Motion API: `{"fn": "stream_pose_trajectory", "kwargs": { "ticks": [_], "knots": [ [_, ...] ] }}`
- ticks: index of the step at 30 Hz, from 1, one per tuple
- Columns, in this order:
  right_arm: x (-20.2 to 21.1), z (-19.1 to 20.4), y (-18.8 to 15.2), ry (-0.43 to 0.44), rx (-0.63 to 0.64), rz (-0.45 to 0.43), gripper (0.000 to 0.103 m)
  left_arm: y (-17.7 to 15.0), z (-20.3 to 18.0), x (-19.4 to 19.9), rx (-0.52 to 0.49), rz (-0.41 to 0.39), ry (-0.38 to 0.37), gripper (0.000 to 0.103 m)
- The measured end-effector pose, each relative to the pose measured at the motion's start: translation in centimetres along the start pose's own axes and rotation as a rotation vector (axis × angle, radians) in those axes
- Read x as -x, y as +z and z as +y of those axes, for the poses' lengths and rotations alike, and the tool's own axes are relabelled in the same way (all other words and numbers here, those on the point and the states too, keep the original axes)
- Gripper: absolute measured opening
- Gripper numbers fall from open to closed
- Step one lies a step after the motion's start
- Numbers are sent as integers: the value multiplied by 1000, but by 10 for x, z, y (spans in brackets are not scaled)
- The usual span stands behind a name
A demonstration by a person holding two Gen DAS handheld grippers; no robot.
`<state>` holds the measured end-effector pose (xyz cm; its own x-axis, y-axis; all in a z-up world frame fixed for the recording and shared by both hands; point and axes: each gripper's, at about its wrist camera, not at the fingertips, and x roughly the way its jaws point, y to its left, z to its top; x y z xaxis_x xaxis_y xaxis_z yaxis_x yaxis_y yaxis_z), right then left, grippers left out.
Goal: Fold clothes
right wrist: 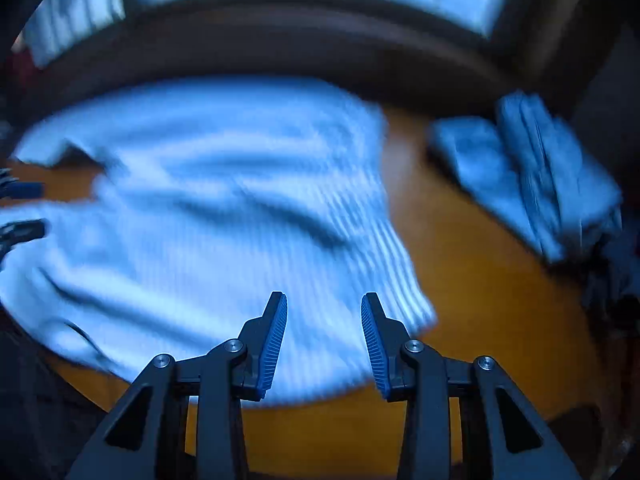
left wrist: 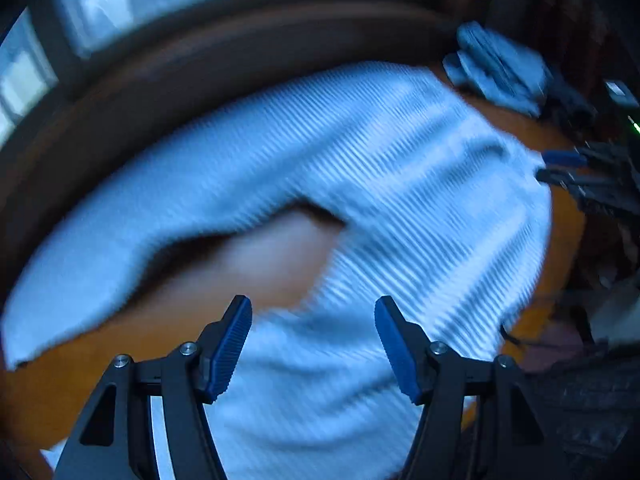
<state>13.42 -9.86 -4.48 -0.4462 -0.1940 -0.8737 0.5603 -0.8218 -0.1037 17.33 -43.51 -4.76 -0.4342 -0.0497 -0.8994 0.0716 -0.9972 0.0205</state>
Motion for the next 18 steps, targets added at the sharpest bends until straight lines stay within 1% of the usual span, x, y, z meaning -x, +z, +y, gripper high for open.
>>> {"fn": "stream_pose_trajectory", "kwargs": {
  "ticks": [1,2,3,4,6,7,8,10,12,13,14,15,16,17,18],
  "knots": [
    [6,11,8,33,-1,-40,38,-1,11,7,10,-16,32,62],
    [9,22,15,78,-5,-71,38,-5,32,10,17,-29,77,62],
    [5,41,27,152,-10,-94,38,1,51,7,27,-39,128,62],
    [-3,54,36,192,-10,-101,38,14,64,-1,43,-41,164,62],
    [-26,84,55,246,-1,-109,38,29,87,-22,88,-33,234,62],
    [-36,96,61,254,0,-110,38,35,98,-32,113,-24,263,62],
    [-49,109,68,260,-11,-104,38,40,108,-42,139,-8,276,62],
    [-69,121,78,284,-54,-84,38,46,124,-60,190,18,276,62],
    [-88,126,77,321,-105,-44,38,47,134,-70,210,42,295,62],
    [-95,128,74,325,-108,-28,38,46,137,-74,214,53,309,62],
    [-95,131,69,321,-99,-19,38,45,141,-79,217,64,324,62],
    [-91,134,61,308,-69,-32,38,43,144,-82,223,73,332,62],
    [-88,136,57,301,-40,-33,38,39,146,-83,232,79,333,62],
    [-86,138,53,298,-12,-30,38,36,147,-85,241,86,334,64],
    [-84,139,49,296,15,-26,38,33,149,-85,252,88,329,64]
  ]
}}
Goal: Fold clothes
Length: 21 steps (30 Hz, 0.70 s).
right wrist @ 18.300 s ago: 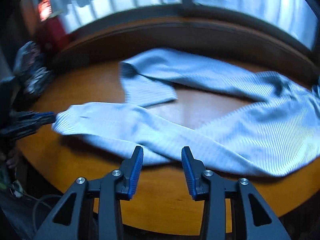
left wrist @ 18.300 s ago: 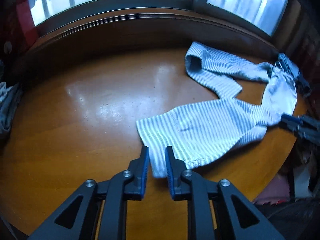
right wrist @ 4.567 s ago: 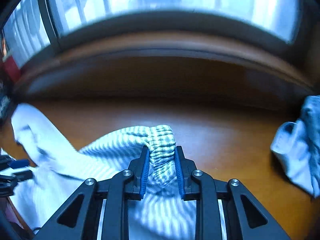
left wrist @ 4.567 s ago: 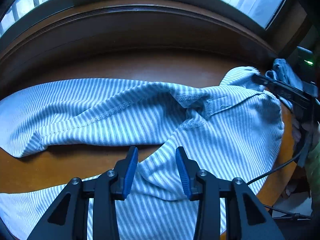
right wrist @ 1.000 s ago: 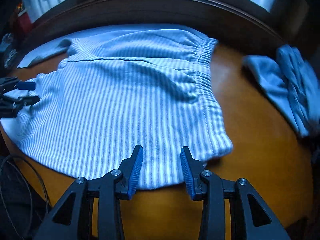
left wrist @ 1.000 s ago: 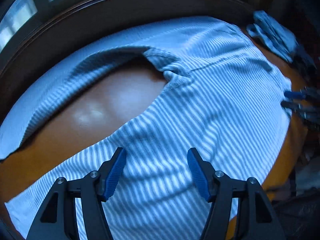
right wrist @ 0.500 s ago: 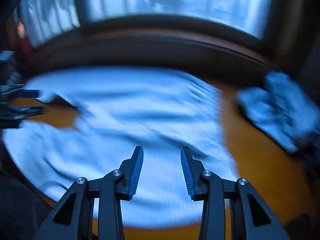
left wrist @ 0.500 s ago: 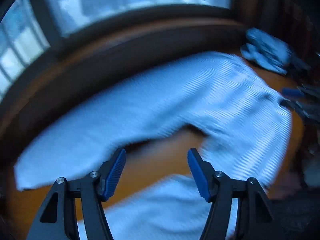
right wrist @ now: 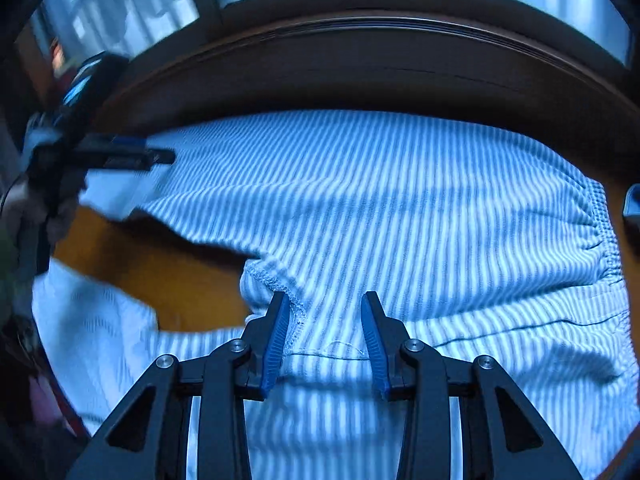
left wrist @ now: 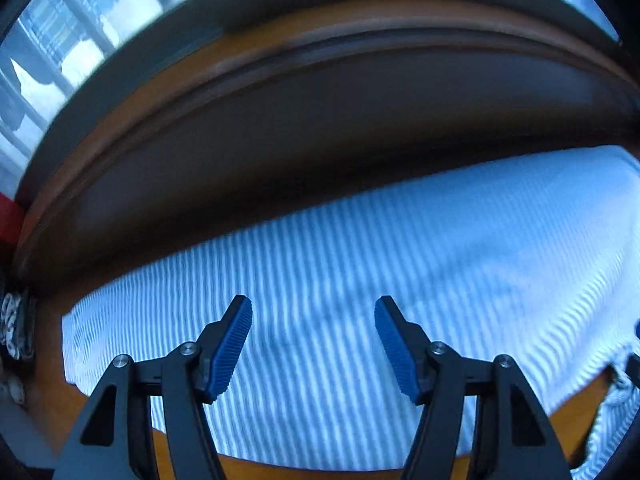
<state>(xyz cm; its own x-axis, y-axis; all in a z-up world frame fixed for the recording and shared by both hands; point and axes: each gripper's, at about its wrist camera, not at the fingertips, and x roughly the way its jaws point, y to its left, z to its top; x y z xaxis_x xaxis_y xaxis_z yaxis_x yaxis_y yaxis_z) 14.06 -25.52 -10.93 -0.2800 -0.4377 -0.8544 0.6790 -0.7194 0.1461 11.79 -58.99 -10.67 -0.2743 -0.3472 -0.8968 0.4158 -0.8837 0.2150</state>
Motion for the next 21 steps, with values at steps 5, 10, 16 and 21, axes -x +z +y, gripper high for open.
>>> {"fn": "stream_pose_trajectory", "kwargs": {
  "ticks": [5,10,16,21],
  "knots": [
    [10,2,-21,-14,62,-7,38,-13,15,4,75,-10,-72,67],
    [21,-7,-13,-1,-43,-29,38,-24,23,12,96,-17,-108,68],
    [64,-69,0,-105,-270,-146,38,-46,65,36,84,-77,-67,66],
    [56,-124,-18,-242,-369,-67,38,-61,69,40,85,-51,-41,66]
  ]
}}
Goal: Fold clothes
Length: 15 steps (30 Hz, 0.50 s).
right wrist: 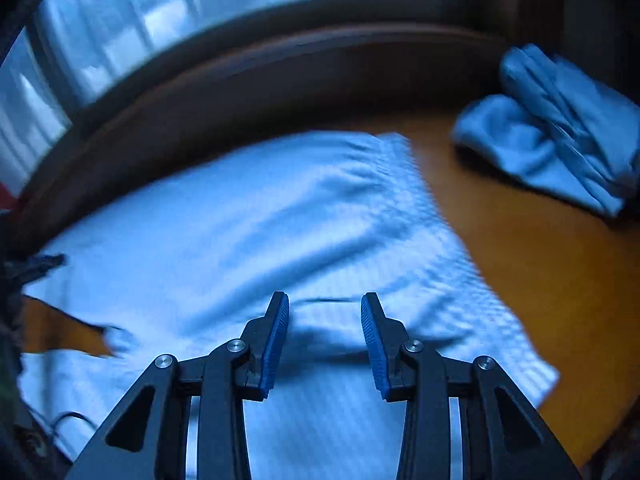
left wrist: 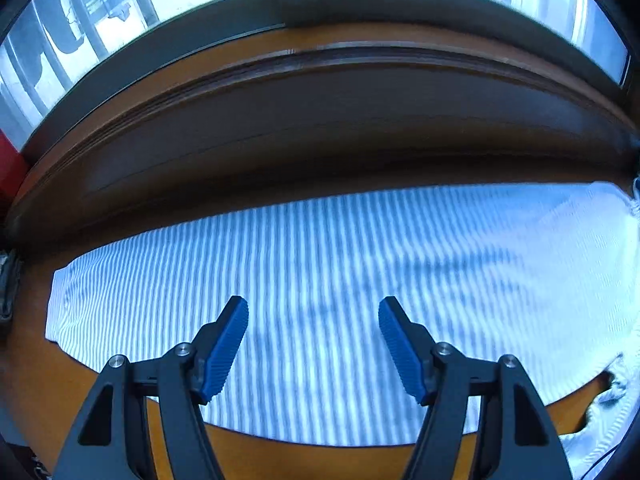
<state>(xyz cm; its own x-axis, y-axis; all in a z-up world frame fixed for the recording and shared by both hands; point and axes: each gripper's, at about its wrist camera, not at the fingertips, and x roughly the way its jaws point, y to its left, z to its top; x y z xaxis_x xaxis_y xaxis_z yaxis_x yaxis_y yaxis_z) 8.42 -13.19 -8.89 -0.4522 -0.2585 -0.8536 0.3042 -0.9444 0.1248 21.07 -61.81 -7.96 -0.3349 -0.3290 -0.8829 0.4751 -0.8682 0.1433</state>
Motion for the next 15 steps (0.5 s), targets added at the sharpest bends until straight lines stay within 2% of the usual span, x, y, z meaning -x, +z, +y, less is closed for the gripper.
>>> {"fn": "stream_pose_trajectory", "kwargs": {
  "ticks": [1,2,6,8,11,14,15],
  "knots": [
    [-7,-3,-4,-29,25,22,38,-2,0,-1,-2,11,14,66],
    [-6,-2,-6,-36,55,0,37,-4,0,-1,1,20,20,66],
    [-2,5,-11,-145,213,10,38,-11,4,6,51,42,-34,66],
    [-9,8,-8,-178,238,16,41,-16,7,10,75,47,-65,68],
    [-6,-4,0,-159,175,62,41,-24,14,20,91,42,-63,68],
    [5,17,10,-139,165,-12,41,-34,15,32,118,42,-44,68],
    [12,24,14,-99,154,-52,41,-39,18,39,131,35,-29,68]
  ]
}}
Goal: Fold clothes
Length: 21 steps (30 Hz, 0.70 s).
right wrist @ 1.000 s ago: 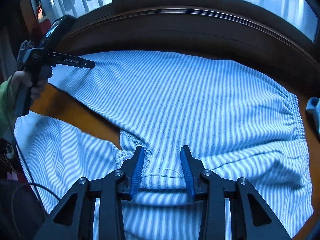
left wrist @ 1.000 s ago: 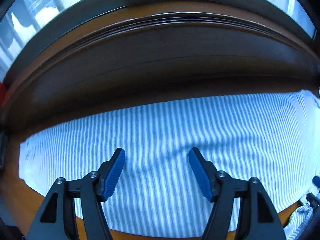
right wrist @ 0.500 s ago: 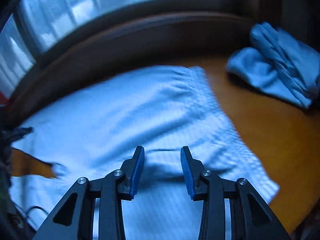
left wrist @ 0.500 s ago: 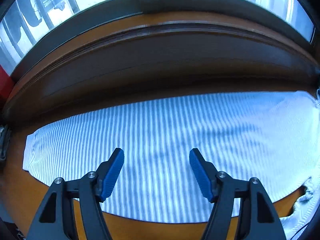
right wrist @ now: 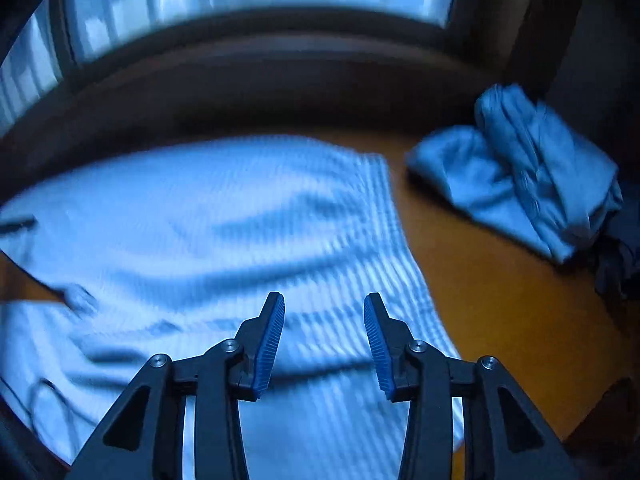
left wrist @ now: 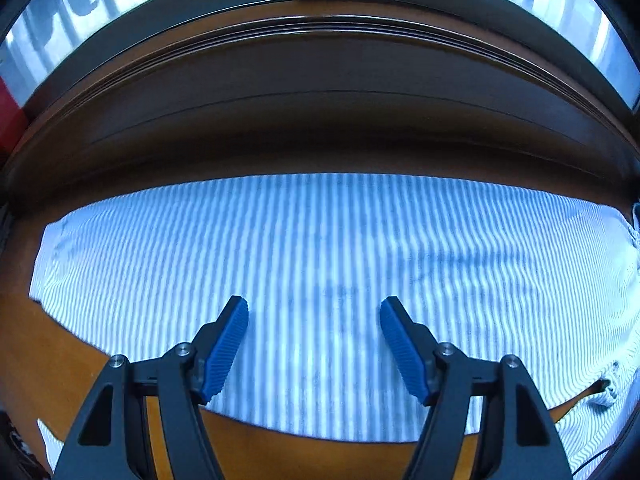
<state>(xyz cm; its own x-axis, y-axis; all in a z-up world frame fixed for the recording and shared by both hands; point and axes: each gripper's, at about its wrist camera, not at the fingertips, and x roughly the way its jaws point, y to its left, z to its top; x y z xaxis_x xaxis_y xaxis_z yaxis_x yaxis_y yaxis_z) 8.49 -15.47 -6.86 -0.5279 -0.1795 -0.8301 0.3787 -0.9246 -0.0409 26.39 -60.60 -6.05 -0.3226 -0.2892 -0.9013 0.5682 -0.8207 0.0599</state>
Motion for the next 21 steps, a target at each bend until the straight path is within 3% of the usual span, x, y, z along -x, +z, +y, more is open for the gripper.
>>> {"fn": "stream_pose_trajectory", "kwargs": {
  "ticks": [4,11,16,21],
  "knots": [
    [0,27,7,95,-2,-43,41,-20,31,28,33,-47,87,68],
    [-29,58,-2,150,41,37,41,-23,89,42,69,-41,234,67],
    [-30,65,-10,108,59,29,41,-10,101,14,124,13,206,66],
    [-15,62,-10,154,-69,27,41,-9,104,-3,119,17,177,67]
  ]
}}
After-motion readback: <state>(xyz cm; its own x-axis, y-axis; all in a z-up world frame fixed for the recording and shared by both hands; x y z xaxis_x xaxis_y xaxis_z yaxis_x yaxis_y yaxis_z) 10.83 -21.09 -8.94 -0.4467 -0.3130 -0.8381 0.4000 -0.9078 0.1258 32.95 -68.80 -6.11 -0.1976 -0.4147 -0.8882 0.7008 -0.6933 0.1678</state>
